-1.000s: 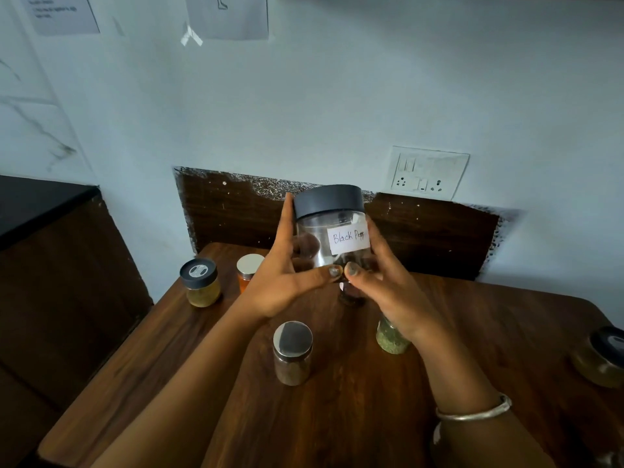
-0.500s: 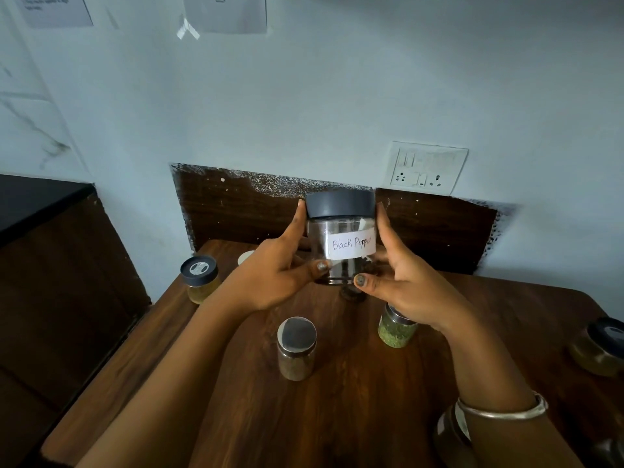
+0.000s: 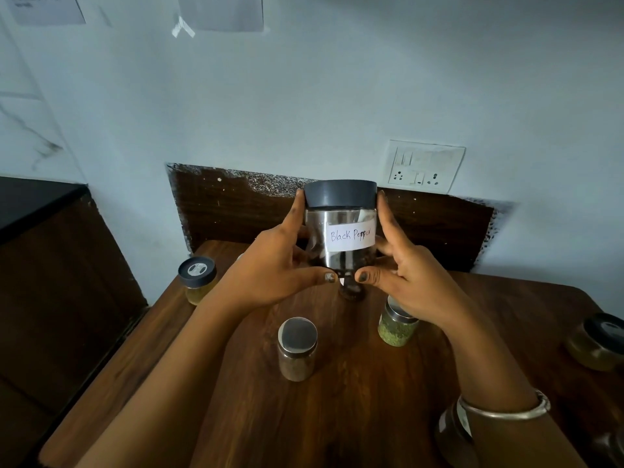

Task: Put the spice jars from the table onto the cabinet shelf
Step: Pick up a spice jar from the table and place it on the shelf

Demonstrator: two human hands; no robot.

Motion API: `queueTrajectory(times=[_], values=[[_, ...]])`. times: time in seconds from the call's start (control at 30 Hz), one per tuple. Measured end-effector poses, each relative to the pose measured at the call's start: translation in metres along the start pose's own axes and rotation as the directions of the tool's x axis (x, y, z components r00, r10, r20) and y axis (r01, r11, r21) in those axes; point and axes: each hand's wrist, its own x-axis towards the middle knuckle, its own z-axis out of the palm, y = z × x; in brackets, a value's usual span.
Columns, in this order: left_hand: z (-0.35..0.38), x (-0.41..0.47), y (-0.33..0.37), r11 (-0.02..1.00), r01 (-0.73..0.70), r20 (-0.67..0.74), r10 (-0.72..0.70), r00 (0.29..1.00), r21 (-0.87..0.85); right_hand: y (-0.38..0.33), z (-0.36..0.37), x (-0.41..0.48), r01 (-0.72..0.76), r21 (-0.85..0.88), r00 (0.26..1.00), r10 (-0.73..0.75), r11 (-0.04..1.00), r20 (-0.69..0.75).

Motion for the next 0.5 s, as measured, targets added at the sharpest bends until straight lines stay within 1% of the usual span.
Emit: queueTrajectory(times=[0.17, 0.3, 0.4, 0.5], values=[[-0.007, 0.001, 0.001, 0.994, -0.079, -0.022, 0.081, 0.997, 0.071, -0.003, -0.001, 0.007, 0.023, -0.013, 0.996, -0.024, 1.0, -0.083], [-0.012, 0.007, 0.0, 0.983, -0.123, -0.066, 0.133, 0.989, 0.137, -0.011, -0.003, 0.015, 0.032, -0.007, 0.987, -0.033, 0.999, -0.155], [-0.017, 0.017, 0.0, 0.958, -0.182, -0.083, 0.205, 0.975, 0.22, -0.017, -0.008, 0.022, 0.045, -0.014, 0.974, -0.047, 0.999, -0.223], [-0.029, 0.034, 0.006, 0.929, -0.232, -0.1, 0.271, 0.957, 0.288, -0.027, -0.021, 0.032, 0.073, -0.021, 0.944, -0.076, 0.997, -0.321]])
